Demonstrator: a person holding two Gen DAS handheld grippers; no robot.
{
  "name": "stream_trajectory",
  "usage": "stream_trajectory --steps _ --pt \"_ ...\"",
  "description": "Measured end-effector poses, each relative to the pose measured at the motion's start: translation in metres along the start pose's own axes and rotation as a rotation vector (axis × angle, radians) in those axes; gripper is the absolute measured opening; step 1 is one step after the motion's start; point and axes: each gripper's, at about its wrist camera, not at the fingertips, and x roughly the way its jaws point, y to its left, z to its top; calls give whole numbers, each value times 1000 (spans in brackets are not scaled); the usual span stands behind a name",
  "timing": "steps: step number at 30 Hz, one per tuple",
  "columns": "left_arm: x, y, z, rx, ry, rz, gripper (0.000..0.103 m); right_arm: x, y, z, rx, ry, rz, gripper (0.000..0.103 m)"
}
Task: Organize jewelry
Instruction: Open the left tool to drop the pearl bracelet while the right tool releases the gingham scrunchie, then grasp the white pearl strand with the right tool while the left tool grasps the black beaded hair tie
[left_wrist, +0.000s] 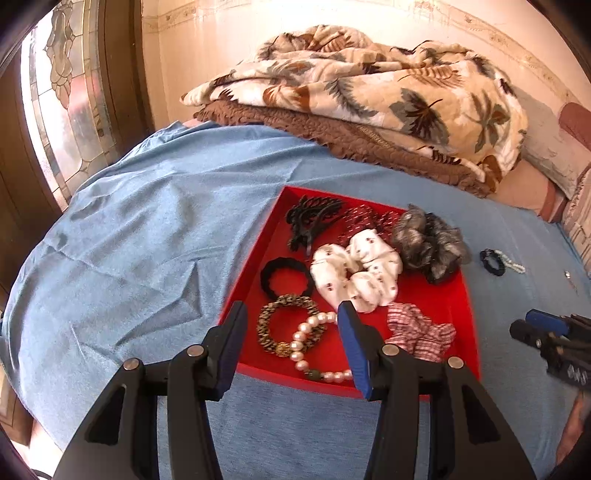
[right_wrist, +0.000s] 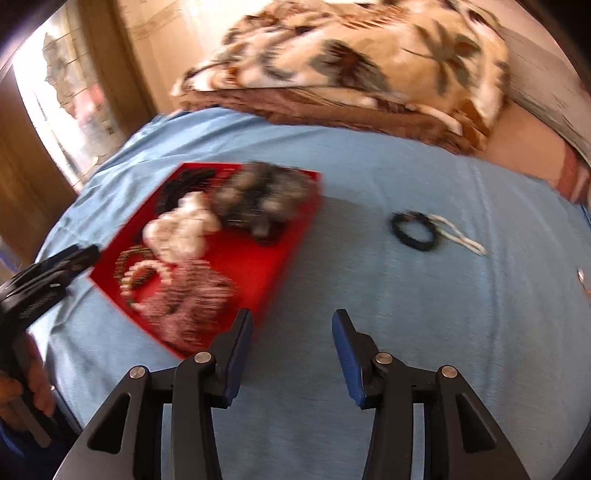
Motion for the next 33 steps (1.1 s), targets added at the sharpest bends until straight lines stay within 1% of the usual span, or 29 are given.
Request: stream_trajectory --steps 5,11,15,20,21,23,24,25,26,27,30,33 --pt "-10 -18 -1 51 -48 -26 50 3 -66 12 107 -1 -93 48" --pt "-7 -39 -4 103 -50 -71 51 24 -131 44 234 -10 -159 48" --pt "-1 -50 -7 137 -35 -73 51 46 -151 60 238 4 -205 48" --pt "12 -61 -12 163 -5 -71 51 73 -156 75 181 25 -197 48" --pt "14 -63 -13 169 0 -67 51 80 -157 78 166 34 -203 46" --pt "17 -66 -15 179 10 -64 51 97 -163 81 161 72 -210 23" --pt "18 -67 -16 183 13 -63 51 99 -165 80 165 62 -205 22" --pt "18 -68 -17 187 14 -64 51 98 -167 80 166 53 -201 19" --pt "18 -69 -18 189 15 -67 51 98 -169 80 166 56 -204 11" --pt "17 -70 -18 190 15 -70 51 96 -172 79 171 59 -214 8" --pt "10 -78 -17 188 14 -91 51 83 -189 68 217 60 -231 6" --pt "0 -93 -12 195 24 -134 51 61 -210 46 257 64 -218 6"
